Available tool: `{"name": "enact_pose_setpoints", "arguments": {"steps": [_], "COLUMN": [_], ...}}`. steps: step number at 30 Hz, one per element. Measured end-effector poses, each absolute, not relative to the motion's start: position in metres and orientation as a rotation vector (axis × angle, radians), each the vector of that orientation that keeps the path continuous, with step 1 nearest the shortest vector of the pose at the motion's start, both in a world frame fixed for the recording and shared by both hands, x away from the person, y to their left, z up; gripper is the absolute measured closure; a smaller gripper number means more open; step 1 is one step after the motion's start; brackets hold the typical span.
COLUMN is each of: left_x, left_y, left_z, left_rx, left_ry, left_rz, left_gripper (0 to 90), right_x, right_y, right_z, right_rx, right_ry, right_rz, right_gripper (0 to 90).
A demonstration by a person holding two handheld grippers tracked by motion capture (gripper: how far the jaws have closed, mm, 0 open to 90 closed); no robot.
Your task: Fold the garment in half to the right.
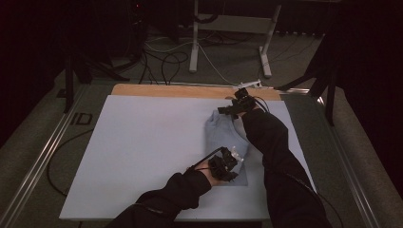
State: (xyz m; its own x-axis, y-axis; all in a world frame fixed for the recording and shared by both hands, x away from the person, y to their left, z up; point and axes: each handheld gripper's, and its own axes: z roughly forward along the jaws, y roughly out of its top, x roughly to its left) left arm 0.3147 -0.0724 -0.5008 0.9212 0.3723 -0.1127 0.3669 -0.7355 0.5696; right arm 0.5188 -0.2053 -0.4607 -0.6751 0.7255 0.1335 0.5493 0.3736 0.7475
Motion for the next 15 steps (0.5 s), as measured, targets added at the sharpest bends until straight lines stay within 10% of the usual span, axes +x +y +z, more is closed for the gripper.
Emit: {"name": "enact_pose_setpoints", "arguments": {"steps": [15], "left_x": [0.303], "left_y": [-0.085], "left_z": [-0.499], "left_rx": [2.447], "left_ry": [0.394], "left_rz": [-0.114], "left_gripper": [59.9], "right_x": [0.509], "right_y": [-0.214], "right_z": [-0.458], "right_rx": [1.133], "right_ry": [2.41], "right_rz": [1.212], "right_gripper": [10.9]}}
